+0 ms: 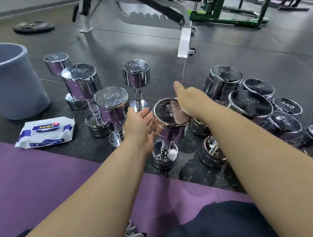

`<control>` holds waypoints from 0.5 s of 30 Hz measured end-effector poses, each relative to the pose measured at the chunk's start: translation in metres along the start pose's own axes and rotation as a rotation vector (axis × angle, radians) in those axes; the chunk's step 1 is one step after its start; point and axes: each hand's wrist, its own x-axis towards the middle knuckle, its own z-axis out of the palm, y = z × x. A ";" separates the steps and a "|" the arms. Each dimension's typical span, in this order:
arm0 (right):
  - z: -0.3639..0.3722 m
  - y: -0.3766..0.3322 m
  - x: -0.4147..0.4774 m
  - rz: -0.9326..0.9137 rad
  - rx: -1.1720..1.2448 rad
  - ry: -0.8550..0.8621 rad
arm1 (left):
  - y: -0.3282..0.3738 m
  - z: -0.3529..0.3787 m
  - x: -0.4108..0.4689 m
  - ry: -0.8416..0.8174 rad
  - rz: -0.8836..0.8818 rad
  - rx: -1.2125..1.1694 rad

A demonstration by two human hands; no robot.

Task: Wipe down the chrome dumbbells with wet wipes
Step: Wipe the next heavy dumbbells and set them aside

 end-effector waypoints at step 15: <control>0.067 0.019 -0.071 0.416 1.481 0.122 | -0.015 0.004 0.003 -0.058 0.044 0.122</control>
